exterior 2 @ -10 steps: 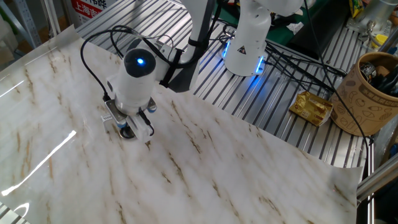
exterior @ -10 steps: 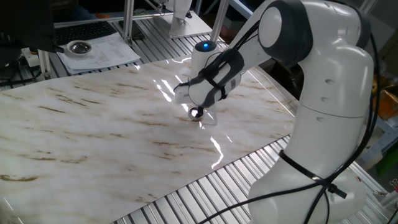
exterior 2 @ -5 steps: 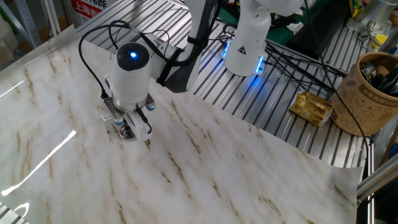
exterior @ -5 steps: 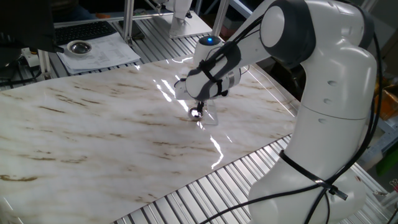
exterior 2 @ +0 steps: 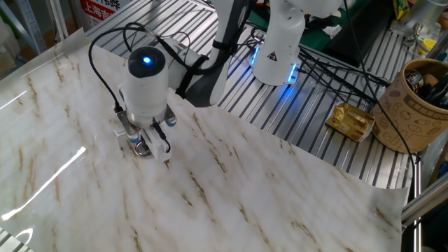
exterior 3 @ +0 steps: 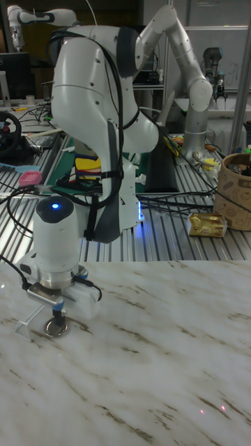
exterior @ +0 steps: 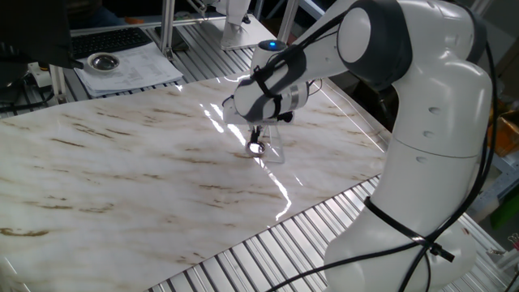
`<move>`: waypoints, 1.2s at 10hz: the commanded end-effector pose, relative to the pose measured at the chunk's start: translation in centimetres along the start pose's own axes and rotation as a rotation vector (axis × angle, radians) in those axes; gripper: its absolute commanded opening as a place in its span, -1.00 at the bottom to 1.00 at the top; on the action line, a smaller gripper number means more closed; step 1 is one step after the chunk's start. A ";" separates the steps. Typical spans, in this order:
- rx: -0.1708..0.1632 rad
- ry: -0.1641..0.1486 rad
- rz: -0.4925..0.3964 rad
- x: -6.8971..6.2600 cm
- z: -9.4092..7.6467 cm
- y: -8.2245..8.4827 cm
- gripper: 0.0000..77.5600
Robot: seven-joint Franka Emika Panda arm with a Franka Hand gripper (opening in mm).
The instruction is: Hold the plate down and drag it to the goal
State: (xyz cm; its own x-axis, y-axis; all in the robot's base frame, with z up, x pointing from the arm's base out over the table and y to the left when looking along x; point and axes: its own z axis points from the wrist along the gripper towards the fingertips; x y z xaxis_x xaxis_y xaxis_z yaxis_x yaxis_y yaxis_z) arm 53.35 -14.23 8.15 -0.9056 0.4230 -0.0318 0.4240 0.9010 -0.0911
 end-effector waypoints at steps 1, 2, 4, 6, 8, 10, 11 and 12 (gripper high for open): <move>-0.033 0.012 0.022 -0.3 -0.2 0.6 -1.00; -0.035 0.012 0.031 -0.2 -0.1 0.9 -1.00; -0.041 0.010 0.048 -0.2 0.2 1.7 -1.00; -0.049 0.014 0.056 -0.2 0.2 2.2 -1.00; -0.075 0.018 0.069 -0.1 0.3 2.5 -1.00; -0.079 0.011 0.079 0.1 0.8 2.9 -1.00; -0.082 0.006 0.084 0.2 1.2 3.2 -1.00; -0.084 0.003 0.086 0.2 1.4 3.3 -1.00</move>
State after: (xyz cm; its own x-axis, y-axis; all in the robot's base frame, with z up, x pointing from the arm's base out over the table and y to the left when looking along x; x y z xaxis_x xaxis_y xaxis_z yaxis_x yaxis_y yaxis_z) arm 54.35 -11.92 7.15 -0.8744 0.4847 -0.0211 0.4851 0.8740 -0.0272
